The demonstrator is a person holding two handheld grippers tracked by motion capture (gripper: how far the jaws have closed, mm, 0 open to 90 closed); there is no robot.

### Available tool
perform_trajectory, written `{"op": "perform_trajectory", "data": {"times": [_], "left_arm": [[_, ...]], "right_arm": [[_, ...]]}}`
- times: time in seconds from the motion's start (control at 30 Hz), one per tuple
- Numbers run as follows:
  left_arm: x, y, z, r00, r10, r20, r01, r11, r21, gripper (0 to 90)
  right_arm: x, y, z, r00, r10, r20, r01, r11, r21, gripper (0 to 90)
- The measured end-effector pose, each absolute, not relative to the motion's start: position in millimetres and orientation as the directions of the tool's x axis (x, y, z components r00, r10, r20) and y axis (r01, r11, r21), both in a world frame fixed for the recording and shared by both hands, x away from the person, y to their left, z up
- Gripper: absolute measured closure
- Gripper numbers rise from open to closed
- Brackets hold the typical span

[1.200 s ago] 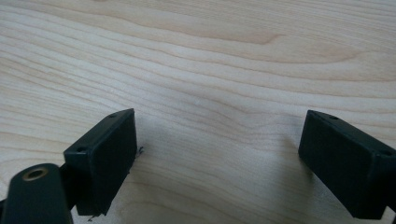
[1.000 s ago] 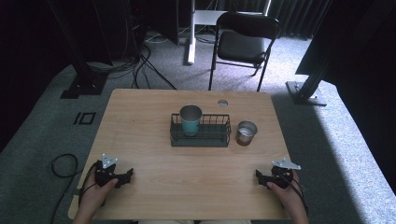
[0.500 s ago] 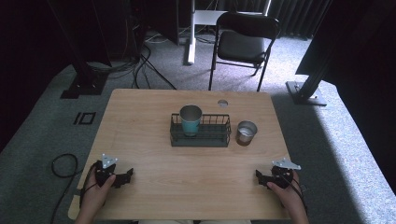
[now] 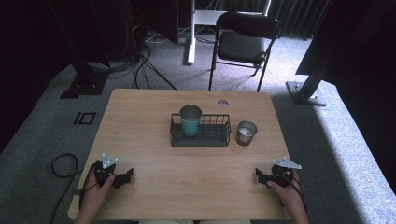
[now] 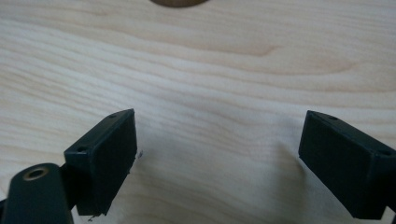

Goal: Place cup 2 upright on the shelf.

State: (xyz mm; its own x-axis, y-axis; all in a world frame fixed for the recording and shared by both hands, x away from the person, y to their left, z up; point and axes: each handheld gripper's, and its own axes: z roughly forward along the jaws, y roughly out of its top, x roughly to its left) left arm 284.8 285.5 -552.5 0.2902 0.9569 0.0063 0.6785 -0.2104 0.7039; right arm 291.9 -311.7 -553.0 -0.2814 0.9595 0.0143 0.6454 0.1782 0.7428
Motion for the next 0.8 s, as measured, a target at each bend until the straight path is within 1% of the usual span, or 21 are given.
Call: {"op": "perform_trajectory", "data": {"times": [0.2, 0.43, 0.8], "left_arm": [[284.8, 285.5, -552.5, 0.29, 0.957, 0.006, 0.678, -0.21, 0.704, 9.6], [284.8, 285.5, -552.5, 0.29, 0.957, 0.006, 0.679, -0.21, 0.704, 9.6], [284.8, 285.5, -552.5, 0.29, 0.957, 0.006, 0.678, -0.211, 0.704, 9.6]], "right_arm": [[297.6, -308.1, -546.9, -0.284, 0.959, 0.012, 0.622, 0.174, 0.763, 11.1], [305.8, -306.4, -540.1, -0.302, 0.953, 0.04, 0.581, 0.151, 0.8, 11.2], [319.0, -305.9, -532.2, -0.308, 0.951, 0.04, 0.548, 0.143, 0.824, 11.2]]}}
